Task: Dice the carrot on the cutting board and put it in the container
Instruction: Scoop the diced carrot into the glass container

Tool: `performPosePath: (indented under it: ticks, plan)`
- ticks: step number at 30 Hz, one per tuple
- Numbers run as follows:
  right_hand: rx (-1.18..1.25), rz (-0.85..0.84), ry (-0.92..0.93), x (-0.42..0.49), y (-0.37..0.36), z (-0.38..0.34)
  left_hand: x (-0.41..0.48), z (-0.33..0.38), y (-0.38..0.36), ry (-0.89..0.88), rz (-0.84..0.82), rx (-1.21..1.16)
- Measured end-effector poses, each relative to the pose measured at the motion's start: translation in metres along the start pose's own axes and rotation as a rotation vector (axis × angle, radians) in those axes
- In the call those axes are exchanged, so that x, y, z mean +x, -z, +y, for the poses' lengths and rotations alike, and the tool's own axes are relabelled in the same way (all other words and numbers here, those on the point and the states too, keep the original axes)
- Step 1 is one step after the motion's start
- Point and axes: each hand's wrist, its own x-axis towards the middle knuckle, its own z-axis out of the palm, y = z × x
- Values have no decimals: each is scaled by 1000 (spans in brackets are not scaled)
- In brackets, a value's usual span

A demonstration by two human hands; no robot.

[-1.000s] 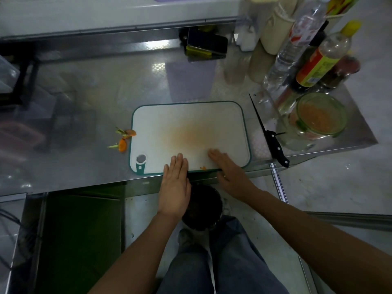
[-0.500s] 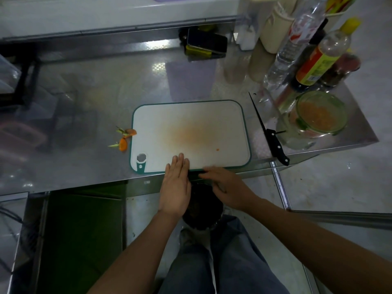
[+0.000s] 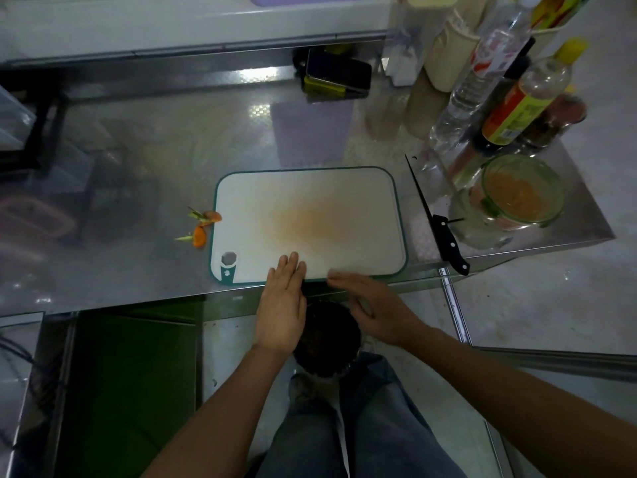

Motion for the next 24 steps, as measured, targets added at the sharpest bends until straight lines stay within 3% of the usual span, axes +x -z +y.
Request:
performPosePath:
  ticks: [3,6,12,20,24]
  plan:
    - [-50,44,-48,22,7,11,0,1,3,26,16,-88]
    - [-94,-42,29,19,-3,8,-2,3,6,48,14,-164]
    - [-62,20,86,18,-4,1,-8,1,15,28,83,-129]
    - [-61,80,90,41,-10,-8,-14,-18,31,174,173,-151]
    - [-193,91,77,66,-18,-9,-8,-38,51,304,276,-136]
